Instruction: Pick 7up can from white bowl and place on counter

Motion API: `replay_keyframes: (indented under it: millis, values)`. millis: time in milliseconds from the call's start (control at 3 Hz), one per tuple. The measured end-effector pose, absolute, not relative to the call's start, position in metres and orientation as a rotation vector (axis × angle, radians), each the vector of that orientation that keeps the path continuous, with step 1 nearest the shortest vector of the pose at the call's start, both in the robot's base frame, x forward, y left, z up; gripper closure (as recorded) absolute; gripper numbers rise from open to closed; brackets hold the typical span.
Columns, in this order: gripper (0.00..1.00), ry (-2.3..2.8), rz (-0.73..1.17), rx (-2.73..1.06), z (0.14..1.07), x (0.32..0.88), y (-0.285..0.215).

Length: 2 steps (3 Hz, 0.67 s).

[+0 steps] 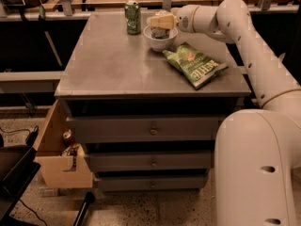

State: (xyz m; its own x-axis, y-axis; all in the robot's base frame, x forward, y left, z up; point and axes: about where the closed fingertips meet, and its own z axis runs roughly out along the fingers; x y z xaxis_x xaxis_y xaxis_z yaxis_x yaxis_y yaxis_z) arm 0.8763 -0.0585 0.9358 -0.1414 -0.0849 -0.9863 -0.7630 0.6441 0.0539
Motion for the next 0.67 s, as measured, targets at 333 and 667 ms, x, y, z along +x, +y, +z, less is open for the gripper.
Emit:
replay_keyframes:
  millis: [333,667]
  values:
    - [0.46,1.628,0.683,-0.715,0.9349,0.8766,-0.0556]
    - [0.7,1.629,0.688,-0.718,0.9332,0.877,-0.0519]
